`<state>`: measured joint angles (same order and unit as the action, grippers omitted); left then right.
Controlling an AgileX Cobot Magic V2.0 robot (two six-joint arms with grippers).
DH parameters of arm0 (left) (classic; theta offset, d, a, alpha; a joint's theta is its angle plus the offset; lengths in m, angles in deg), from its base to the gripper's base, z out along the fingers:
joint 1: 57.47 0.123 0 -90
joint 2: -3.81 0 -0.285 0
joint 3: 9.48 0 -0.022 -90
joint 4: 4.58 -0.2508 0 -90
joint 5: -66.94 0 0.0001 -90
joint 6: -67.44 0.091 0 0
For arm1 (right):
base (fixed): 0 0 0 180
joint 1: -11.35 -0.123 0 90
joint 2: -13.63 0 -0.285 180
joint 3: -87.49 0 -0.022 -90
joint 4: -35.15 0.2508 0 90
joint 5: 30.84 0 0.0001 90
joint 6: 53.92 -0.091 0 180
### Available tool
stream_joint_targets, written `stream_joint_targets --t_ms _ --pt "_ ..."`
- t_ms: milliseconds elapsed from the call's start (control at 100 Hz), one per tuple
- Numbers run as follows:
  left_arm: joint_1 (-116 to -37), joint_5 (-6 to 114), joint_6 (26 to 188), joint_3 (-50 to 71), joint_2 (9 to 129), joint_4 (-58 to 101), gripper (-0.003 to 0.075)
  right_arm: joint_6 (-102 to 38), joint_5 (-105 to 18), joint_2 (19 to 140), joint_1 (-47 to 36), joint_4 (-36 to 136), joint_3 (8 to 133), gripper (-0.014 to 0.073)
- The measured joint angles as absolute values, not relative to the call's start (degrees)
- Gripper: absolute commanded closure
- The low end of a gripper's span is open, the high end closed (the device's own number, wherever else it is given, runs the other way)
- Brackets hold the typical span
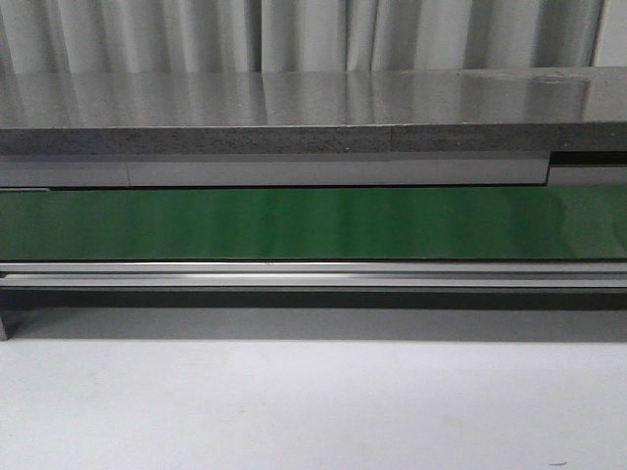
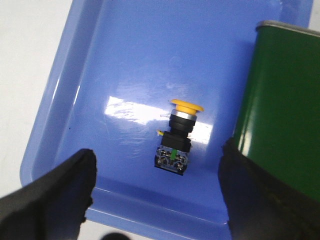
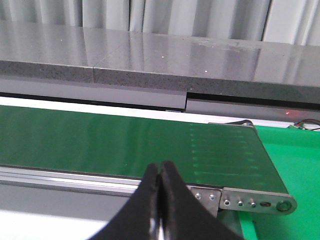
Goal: Move button from left to right
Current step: 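Grasp the yellow-capped button body with the left gripper, then lift the button and carry it over the green conveyor belt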
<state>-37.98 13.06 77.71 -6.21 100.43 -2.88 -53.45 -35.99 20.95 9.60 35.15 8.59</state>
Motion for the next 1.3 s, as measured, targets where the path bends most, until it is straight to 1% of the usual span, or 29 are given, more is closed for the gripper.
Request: stream_joint_targets --t_ms 140,430,1150,1300 --pt "-36.1 13.9 79.6 -6.2 105.0 0.3 0.0235 -53.4 -36.0 20.9 9.6 35.1 8.6 0.0662" --pt "-36.1 14.4 81.4 -6.3 111.9 2.4 0.0235 -53.4 -36.0 20.9 9.6 35.1 8.6 0.0662" --pt "-36.1 16.6 83.2 -6.5 120.5 4.4 0.0235 -53.4 -36.0 20.9 9.6 35.1 8.6 0.0662" --pt "-37.1 17.1 84.0 -6.5 122.2 4.4 0.0235 -53.4 -36.0 20.9 9.6 35.1 8.6 0.0662"
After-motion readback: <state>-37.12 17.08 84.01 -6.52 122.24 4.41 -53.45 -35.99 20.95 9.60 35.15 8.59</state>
